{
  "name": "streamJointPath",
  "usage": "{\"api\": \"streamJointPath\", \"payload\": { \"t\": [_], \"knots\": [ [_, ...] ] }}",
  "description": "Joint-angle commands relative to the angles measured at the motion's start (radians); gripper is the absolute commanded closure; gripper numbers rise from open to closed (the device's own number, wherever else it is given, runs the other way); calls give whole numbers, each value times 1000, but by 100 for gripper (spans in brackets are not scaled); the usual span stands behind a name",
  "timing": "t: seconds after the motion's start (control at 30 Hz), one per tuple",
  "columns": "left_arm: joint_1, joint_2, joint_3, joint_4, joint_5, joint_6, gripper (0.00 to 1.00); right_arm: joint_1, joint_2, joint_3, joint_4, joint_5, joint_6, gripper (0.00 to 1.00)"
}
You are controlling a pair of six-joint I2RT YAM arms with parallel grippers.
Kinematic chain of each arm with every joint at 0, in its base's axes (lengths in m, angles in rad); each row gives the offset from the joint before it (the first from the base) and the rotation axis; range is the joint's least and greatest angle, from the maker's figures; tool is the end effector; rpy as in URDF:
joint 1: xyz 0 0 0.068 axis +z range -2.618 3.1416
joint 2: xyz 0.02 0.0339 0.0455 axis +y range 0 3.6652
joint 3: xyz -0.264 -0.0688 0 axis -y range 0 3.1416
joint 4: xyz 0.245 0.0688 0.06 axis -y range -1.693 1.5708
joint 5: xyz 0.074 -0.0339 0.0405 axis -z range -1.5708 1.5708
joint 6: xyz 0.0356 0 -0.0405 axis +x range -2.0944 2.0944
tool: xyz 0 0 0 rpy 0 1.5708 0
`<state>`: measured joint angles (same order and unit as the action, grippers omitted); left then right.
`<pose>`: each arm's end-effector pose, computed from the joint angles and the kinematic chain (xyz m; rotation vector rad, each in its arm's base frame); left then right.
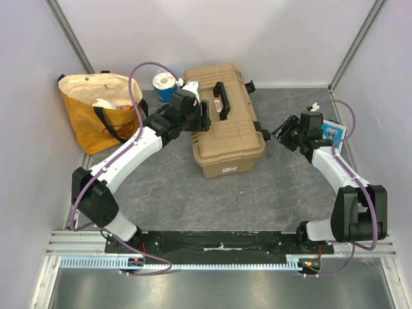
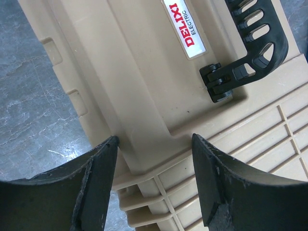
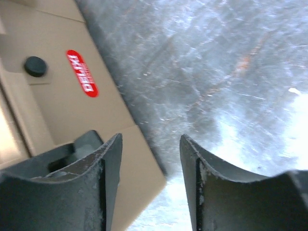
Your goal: Pack the tool kit
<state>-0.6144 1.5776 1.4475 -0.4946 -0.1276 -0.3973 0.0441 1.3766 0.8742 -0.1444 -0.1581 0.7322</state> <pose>0.2977 -0.2045 0.3413 0.1685 2.2162 -0.4267 0.2992 0.0188 0.2414 0.6825 2.1708 0.5953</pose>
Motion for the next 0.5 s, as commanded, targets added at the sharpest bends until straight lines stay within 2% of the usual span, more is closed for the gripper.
{"api": "streamJointPath", "payload": {
  "t": [0.0, 0.2, 0.47],
  "knots": [
    [-15, 87, -58, -110, 52, 81, 31, 10, 12, 94, -188, 121, -129, 45],
    [-15, 93, -73, -111, 59, 94, 31, 33, 111, 226, -279, 111, -263, 66],
    [-15, 87, -93, -111, 65, 110, 31, 148, 225, 305, -319, 152, -335, 78]
  ]
}}
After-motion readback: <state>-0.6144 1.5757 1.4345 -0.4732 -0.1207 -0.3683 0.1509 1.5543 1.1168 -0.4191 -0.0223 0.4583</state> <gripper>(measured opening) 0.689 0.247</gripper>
